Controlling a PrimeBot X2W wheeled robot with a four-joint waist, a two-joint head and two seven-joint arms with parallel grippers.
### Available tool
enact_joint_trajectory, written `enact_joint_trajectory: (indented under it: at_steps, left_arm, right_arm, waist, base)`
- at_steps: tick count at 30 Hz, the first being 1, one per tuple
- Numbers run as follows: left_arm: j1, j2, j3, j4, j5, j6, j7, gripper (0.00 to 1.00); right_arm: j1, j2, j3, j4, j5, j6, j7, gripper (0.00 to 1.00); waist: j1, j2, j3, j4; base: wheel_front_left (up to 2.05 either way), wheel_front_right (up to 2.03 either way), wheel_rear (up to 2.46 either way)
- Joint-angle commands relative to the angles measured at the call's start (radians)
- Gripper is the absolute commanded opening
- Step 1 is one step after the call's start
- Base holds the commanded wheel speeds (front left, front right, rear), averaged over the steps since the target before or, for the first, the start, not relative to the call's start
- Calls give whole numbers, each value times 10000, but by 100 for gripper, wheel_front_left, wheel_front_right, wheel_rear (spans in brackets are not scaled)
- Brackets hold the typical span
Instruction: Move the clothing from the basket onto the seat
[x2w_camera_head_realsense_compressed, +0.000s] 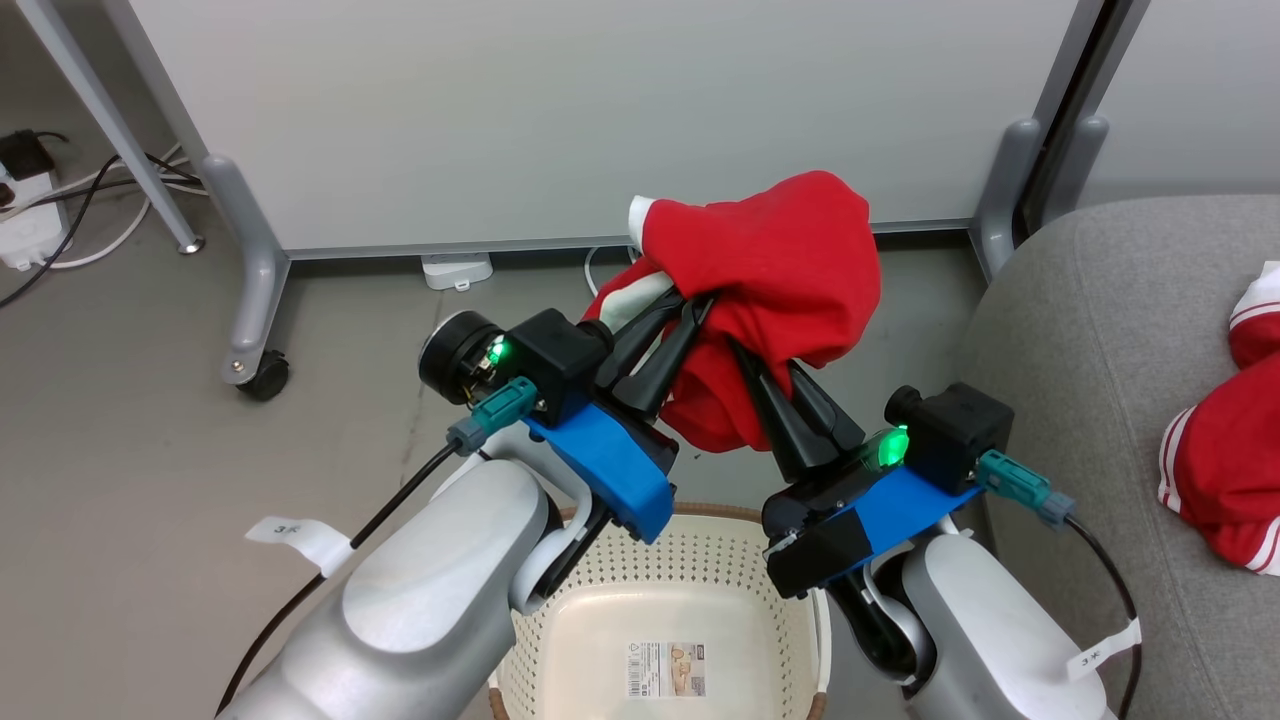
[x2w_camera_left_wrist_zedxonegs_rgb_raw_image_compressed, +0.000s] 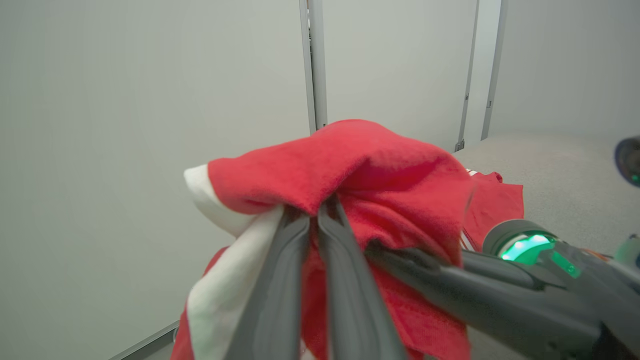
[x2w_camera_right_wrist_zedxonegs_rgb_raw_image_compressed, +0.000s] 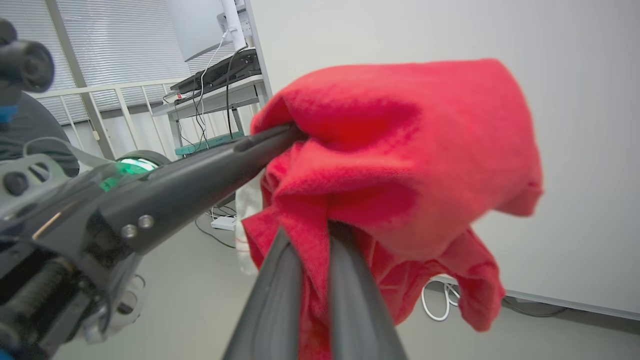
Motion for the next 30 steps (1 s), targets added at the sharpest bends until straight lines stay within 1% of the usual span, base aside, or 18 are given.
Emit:
enact_joint_trajectory:
  at_steps: [1,2,3,4,19,24,30]
  left_arm:
    - [-121,31,-13,44,44,32,-83,0]
    - [-133,25,-11,42,62,76,-84,27]
    - [-138,20,2,41,100,128,-112,93]
    - [-135,11,1,55,102,161,-127,100]
    - [-42,121,-4,47,142,305,-261,100]
    - [76,234,47,-83,173,409,-309,100]
    - [201,237,-30,-195,198,472,-358,100]
  right_arm:
    - [11,-26,-46,-17,0,5,-4,0]
    - [23,-26,-61,-23,-6,5,-4,0]
    - [33,-26,-67,-30,-11,5,-4,0]
    - [41,-26,-71,-36,-14,5,-4,0]
    - [124,-26,-419,-176,-230,5,-4,0]
    - [287,-26,-835,-243,-440,5,-4,0]
    - [534,-25,-1507,-456,-986,5,-4,0]
  waist:
    - [0,0,-2,6]
    - [0,0,0,13]
    - [0,0,2,18]
    - [0,0,2,22]
    - [0,0,112,-19]
    - [0,0,206,-290]
    - [0,0,394,-732]
  base:
    - [0,0,0]
    - [0,0,0]
    - [0,0,0]
    - [0,0,0]
    - [0,0,0]
    - [0,0,0]
    - [0,0,0]
